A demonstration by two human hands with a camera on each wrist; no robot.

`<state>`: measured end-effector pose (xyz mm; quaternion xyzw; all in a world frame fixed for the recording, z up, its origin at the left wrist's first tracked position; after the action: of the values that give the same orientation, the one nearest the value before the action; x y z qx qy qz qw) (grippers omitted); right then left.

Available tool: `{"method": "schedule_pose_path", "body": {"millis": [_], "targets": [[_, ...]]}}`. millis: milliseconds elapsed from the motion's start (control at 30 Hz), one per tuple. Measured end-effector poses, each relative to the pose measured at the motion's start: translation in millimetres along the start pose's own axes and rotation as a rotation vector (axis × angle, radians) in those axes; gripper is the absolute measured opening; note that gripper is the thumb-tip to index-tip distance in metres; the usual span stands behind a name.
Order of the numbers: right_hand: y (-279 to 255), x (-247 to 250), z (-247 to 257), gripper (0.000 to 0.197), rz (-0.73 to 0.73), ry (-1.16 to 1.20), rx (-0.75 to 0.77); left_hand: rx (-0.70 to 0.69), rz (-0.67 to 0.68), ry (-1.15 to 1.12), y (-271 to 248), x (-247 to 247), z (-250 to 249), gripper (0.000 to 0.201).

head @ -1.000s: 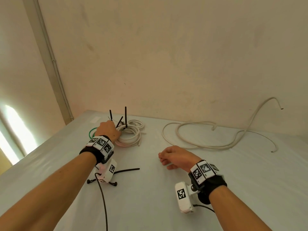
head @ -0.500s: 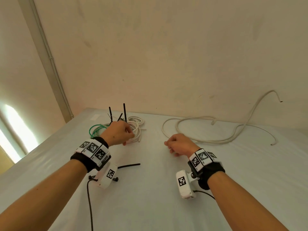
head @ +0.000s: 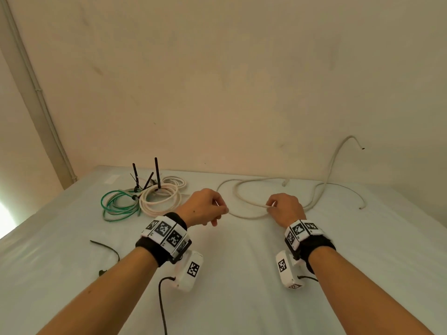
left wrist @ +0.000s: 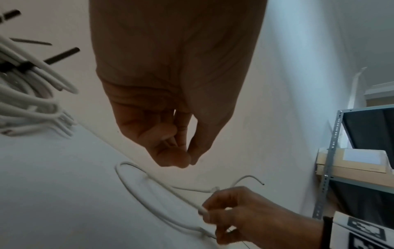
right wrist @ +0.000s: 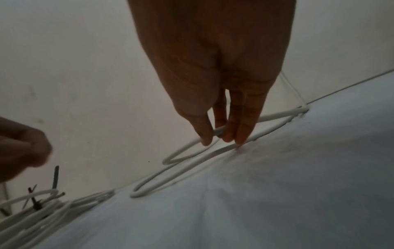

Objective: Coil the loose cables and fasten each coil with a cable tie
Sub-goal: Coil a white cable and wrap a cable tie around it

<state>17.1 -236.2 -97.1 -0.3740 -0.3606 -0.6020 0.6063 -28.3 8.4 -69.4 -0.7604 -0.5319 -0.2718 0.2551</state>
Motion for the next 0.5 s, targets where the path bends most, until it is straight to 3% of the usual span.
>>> {"method": "schedule_pose_path", "body": {"millis": [67,200,267,333,400,500], "targets": [[-5,11,6,0.011,-0.106,0.091,0.041,-0.03,-0.024,-0.021,7,-5,-10,0.018],[-19,37,19,0.011,-0.329,0.177,0.16,-0.178,-0.101,-0.081,17,-8,-37,0.064],[-27,52,29,0.013,-0.416,0.166,0.253,-0.25,-0.152,-0.032,27,-3,-49,0.074],[-36,65,39,0.014,-0.495,0.158,0.338,-0.255,-0.216,0.07,38,3,-59,0.068],[-43,79,46,0.014,-0.562,0.167,0.407,-0.24,-0.305,0.125,46,9,-69,0.047],[-49,95,51,0.012,-0.608,0.192,0.518,-0.181,-0.385,0.02,47,21,-80,0.021]]}}
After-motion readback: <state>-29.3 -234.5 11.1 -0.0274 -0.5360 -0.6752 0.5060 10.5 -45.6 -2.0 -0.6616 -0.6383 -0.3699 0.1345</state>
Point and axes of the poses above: each hand's wrist, its own y-axis towards the middle knuckle, its own x-axis out of the back of the hand, z = x × y, the point moved 4 cm from there along y, towards the middle knuckle, and after that the axes turned 8 degrees about z, right-handed, at the moved point
